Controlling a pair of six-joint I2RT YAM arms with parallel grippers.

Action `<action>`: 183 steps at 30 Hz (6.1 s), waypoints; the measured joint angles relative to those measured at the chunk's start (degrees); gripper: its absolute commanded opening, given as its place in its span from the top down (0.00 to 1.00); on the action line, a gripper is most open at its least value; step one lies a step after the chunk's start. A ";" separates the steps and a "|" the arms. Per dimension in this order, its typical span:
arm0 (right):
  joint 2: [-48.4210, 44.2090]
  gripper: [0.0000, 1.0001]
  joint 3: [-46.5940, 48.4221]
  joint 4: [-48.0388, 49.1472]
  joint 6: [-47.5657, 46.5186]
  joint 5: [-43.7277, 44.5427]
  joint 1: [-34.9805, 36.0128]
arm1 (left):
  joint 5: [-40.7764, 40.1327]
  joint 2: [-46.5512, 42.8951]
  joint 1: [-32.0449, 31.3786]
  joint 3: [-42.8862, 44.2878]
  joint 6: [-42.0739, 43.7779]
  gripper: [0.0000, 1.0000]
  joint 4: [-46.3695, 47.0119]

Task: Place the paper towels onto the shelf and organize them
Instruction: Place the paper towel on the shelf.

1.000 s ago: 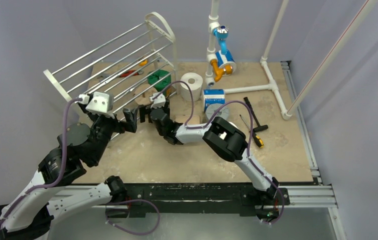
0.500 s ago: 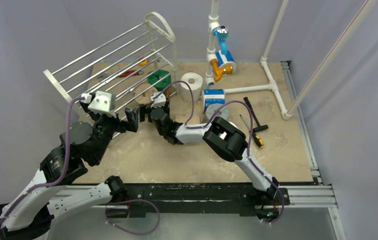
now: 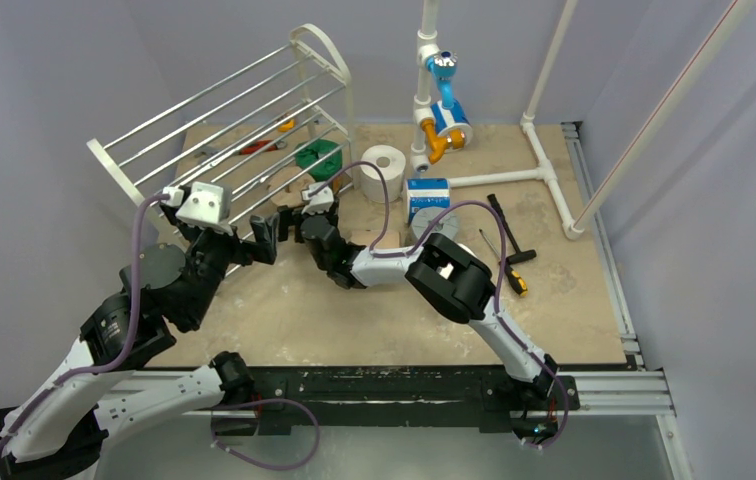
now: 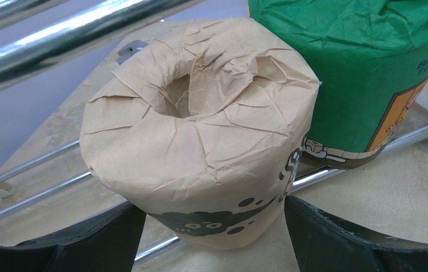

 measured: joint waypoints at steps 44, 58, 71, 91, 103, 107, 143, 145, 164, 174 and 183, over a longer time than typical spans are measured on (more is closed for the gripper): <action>-23.58 0.27 -20.28 -0.63 3.13 -16.17 -5.42 | 0.09 -2.89 0.00 -1.05 -2.10 0.00 -0.96; -15.78 0.57 -18.27 -2.47 1.20 -19.19 -4.96 | 0.11 -2.86 0.00 -2.25 -2.01 0.00 -1.31; -8.94 0.60 -9.49 -4.44 0.61 -19.61 -4.96 | 0.35 -2.25 0.00 -2.51 -1.99 0.00 -1.31; -5.88 0.58 -4.11 -5.55 5.66 -19.37 -4.96 | 0.33 -1.95 0.00 -2.56 -1.97 0.00 -1.31; -5.77 0.57 -4.09 -6.40 6.95 -19.06 -5.03 | 0.31 -1.97 0.00 -2.82 -1.99 0.00 -1.31; -5.77 0.55 -4.09 -7.48 6.95 -18.99 -5.03 | 0.33 -1.97 0.00 -2.82 -2.01 0.00 -1.33; -2.01 0.48 -2.95 -7.48 12.92 -19.52 -5.49 | 0.59 -2.25 0.00 -3.67 -3.13 0.00 -1.40; -2.01 0.47 -2.95 -7.26 13.05 -19.43 -5.57 | 0.59 -2.25 0.00 -3.67 -3.13 0.00 -1.40; -2.49 0.38 -6.58 -4.96 12.79 -19.32 -6.23 | 0.94 -2.23 0.00 -4.44 -3.54 0.00 -1.42; -4.72 0.20 -8.22 -4.44 11.65 -19.34 -6.40 | 1.40 -2.38 0.00 -4.44 -4.61 0.00 -1.55; -4.83 0.12 -7.41 -3.72 10.73 -17.62 -4.90 | 1.46 -2.40 0.00 -4.44 -4.66 0.00 -1.79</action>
